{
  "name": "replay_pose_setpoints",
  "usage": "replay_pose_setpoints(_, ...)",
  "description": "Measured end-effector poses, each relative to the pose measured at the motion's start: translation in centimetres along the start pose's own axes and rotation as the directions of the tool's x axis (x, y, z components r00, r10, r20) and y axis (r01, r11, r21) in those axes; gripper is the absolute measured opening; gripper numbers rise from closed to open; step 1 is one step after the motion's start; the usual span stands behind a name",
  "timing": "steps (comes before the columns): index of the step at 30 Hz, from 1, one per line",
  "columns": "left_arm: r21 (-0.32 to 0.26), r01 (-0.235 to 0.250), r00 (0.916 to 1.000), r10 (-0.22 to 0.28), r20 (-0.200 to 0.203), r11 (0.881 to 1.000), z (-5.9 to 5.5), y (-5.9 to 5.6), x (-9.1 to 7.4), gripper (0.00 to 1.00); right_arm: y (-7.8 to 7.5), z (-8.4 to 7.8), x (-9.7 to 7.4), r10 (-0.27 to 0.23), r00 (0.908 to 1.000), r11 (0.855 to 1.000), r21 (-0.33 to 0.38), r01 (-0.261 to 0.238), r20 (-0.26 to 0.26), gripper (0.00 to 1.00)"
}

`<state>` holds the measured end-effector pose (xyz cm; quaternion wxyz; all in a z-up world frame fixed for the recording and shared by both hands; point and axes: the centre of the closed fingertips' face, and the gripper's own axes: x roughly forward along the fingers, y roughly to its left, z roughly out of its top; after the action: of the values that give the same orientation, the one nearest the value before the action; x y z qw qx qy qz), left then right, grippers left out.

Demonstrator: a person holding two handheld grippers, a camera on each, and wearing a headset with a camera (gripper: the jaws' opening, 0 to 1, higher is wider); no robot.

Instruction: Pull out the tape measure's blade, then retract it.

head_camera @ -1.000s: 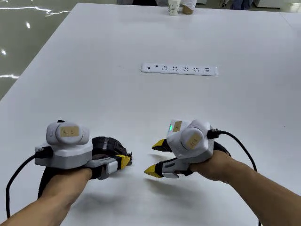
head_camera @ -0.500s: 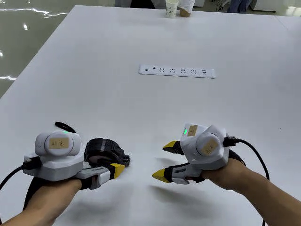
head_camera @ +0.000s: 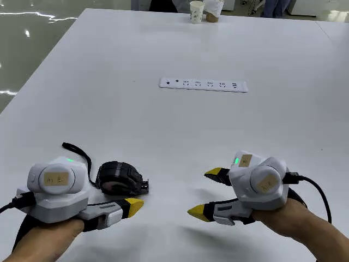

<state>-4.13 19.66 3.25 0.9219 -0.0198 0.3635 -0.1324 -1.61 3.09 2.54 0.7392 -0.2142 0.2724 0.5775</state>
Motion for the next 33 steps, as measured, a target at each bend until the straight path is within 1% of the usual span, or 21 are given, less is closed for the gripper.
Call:
replay_pose_setpoints(6,0.034,0.017,0.9997,-0.017,0.019,0.999,-0.1,-0.2,-0.6,0.82,0.2,-0.4,-1.2,-0.035,0.9991,0.999,0.034,0.035,0.025,0.58)
replay_pose_setpoints(8,0.043,0.019,0.9996,-0.02,0.021,0.999,-0.1,-0.3,-0.8,0.83,0.2,-0.4,-1.8,-0.057,0.9973,0.998,0.042,0.056,0.046,0.6)
replay_pose_setpoints(11,0.055,0.034,0.9986,-0.036,0.038,0.998,0.0,-0.6,-1.3,0.86,0.4,-0.6,-2.4,-0.073,0.9956,0.996,0.054,0.07,0.058,0.62)
replay_pose_setpoints(12,0.065,0.038,0.9981,-0.041,0.045,0.997,0.0,-0.7,-1.5,0.86,0.4,-0.6,-2.7,-0.085,0.9944,0.995,0.058,0.081,0.064,0.63)
replay_pose_setpoints(14,0.075,0.044,0.9974,-0.048,0.053,0.996,0.2,-0.8,-1.9,0.87,0.5,-0.6,-3.0,-0.093,0.9928,0.993,0.073,0.087,0.076,0.63)
replay_pose_setpoints(17,0.088,0.059,0.995,-0.065,0.076,0.994,0.4,-1.3,-2.5,0.88,0.8,-0.6,-3.7,-0.113,0.9892,0.99,0.095,0.104,0.094,0.65)
replay_pose_setpoints(20,0.099,0.066,0.9933,-0.075,0.088,0.993,0.5,-1.6,-2.9,0.9,1.1,-0.6,-4.1,-0.128,0.9855,0.987,0.116,0.114,0.112,0.68)
replay_pose_setpoints(22,0.107,0.069,0.9921,-0.08,0.097,0.992,0.4,-1.6,-2.9,0.91,1.3,-0.8,-4.4,-0.133,0.9843,0.985,0.122,0.119,0.116,0.68)
replay_pose_setpoints(24,0.116,0.069,0.9922,-0.081,0.095,0.991,0.4,-1.8,-3.1,0.93,1.4,-0.9,-4.7,-0.146,0.9815,0.983,0.13,0.13,0.124,0.7)
replay_pose_setpoints(25,0.125,0.068,0.9928,-0.079,0.09,0.99,0.3,-1.8,-3.2,0.93,1.4,-0.9,-4.9,-0.157,0.9786,0.981,0.139,0.138,0.133,0.72)
replay_pose_setpoints(30,0.128,0.08,0.9898,-0.094,0.107,0.989,0.2,-2.1,-3.8,0.96,1.8,-1.1,-5.4,-0.174,0.974,0.974,0.172,0.149,0.145,0.74)
replay_pose_setpoints(33,0.148,0.079,0.9891,-0.096,0.111,0.986,0.2,-2.0,-4.0,0.97,2.1,-1.1,-5.6,-0.183,0.971,0.97,0.186,0.154,0.153,0.76)
